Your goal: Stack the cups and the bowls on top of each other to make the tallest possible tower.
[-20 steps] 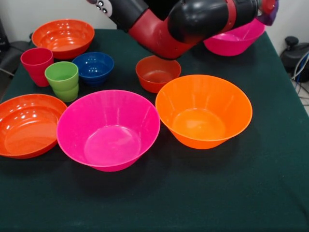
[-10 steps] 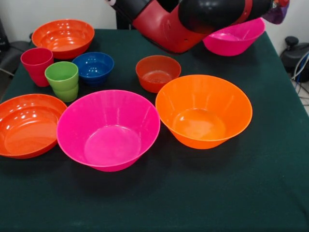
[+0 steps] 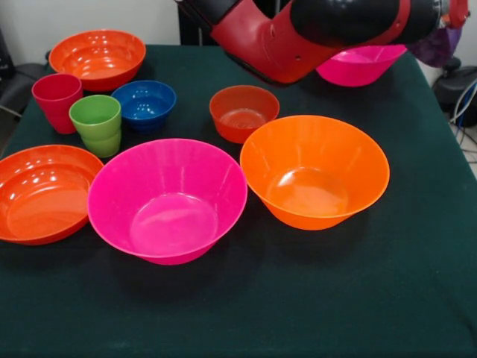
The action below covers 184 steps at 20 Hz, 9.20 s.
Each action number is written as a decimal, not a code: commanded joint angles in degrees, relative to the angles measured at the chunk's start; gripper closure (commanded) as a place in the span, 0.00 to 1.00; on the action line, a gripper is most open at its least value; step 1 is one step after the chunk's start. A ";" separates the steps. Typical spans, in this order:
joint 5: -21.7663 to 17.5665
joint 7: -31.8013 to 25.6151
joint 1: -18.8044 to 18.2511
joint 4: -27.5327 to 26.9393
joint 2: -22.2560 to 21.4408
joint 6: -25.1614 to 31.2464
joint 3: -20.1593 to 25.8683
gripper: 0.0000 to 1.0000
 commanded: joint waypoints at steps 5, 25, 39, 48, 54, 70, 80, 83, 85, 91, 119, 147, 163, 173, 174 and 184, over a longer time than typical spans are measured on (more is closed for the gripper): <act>0.61 -2.11 5.98 -20.34 3.86 2.15 -6.67 1.00; -0.42 -6.81 9.06 -41.94 14.22 22.00 -9.30 1.00; 0.99 -0.58 11.56 -53.20 18.38 36.85 -8.92 1.00; 1.93 1.24 9.69 -46.09 14.84 34.17 -8.25 1.00; 3.04 3.64 7.16 -36.39 10.00 29.70 -7.71 1.00; 10.01 8.34 3.94 -13.89 -3.02 17.26 -4.65 1.00; 10.85 5.04 7.83 -22.87 -0.63 20.03 -7.54 1.00; 9.34 3.56 8.75 -27.58 1.02 22.26 -8.92 1.00; 8.70 3.51 9.18 -29.94 1.18 24.02 -9.58 1.00; 7.40 4.09 10.26 -35.58 1.12 29.36 -11.21 1.00; 6.27 1.11 11.97 -42.23 4.67 31.62 -12.79 1.00; 9.18 10.43 12.79 -47.21 2.25 46.66 -13.14 1.00; 5.24 5.04 12.81 -54.65 2.16 49.38 -13.25 1.00; -2.26 -1.53 14.94 -71.93 8.34 52.38 -9.85 1.00; -2.64 -1.44 14.93 -72.66 8.37 53.08 -9.45 1.00; -5.19 0.50 13.97 -75.44 7.49 58.33 -6.84 1.00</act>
